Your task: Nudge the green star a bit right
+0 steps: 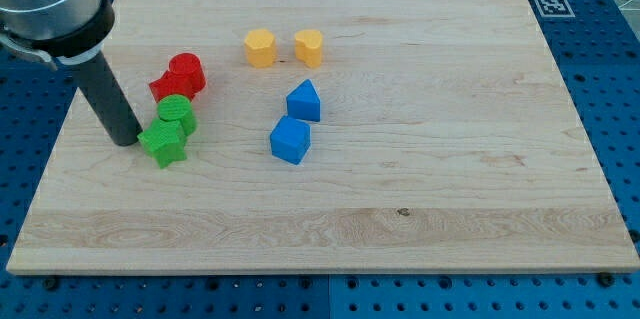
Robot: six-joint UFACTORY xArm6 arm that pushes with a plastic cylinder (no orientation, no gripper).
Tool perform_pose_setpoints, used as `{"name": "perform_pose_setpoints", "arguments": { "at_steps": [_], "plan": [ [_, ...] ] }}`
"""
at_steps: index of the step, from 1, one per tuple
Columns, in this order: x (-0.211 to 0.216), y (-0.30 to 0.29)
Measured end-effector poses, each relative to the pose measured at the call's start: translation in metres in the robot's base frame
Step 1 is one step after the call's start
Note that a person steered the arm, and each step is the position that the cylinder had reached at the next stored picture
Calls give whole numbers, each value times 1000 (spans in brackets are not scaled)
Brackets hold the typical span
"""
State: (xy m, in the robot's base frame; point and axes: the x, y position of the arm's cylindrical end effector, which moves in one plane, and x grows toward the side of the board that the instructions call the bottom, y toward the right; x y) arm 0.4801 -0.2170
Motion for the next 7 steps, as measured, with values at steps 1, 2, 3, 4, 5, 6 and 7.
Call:
{"name": "perform_pose_setpoints", "arguments": {
  "at_steps": [1,2,3,4,5,6,7],
  "plan": [
    [3,3],
    [5,9],
    [7,14],
    [7,15],
    [7,15],
    [7,7],
    [7,-14]
  ]
}}
